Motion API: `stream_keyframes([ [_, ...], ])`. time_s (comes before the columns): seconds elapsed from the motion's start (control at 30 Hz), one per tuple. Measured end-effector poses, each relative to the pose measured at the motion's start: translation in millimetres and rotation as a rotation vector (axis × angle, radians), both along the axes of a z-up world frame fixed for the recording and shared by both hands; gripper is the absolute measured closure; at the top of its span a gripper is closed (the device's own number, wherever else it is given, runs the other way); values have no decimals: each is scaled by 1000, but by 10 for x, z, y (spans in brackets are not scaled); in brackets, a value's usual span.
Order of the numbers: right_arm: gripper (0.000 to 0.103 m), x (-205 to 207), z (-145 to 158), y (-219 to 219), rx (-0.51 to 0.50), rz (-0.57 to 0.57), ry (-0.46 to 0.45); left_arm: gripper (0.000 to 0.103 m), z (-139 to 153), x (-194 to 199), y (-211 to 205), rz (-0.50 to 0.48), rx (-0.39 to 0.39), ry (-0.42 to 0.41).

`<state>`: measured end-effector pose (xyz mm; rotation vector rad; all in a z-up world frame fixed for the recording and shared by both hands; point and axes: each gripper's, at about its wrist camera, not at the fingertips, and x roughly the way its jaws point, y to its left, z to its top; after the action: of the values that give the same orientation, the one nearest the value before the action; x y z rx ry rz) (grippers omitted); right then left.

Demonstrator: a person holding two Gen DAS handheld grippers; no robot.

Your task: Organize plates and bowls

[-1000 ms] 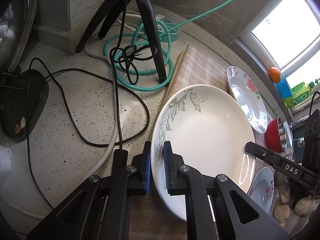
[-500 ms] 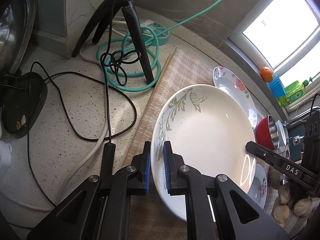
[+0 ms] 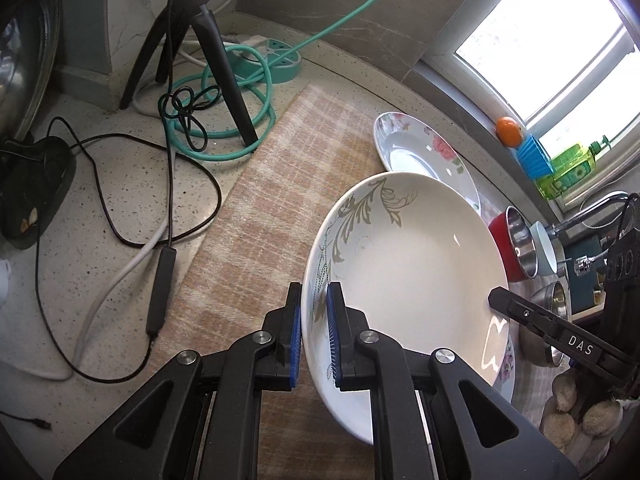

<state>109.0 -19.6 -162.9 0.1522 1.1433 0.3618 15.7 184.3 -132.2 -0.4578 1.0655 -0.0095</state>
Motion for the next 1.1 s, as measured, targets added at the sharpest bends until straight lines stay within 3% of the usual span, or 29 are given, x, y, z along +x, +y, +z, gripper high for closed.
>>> stream_keyframes([
  [0.57, 95, -559, -82, -884, 10, -93, 40, 93, -20, -190, -775, -106, -13, 26],
  [1.1, 95, -817, -265, -1253, -6, -140, 86, 93, -159, -300, -1152, -191, 10, 76],
])
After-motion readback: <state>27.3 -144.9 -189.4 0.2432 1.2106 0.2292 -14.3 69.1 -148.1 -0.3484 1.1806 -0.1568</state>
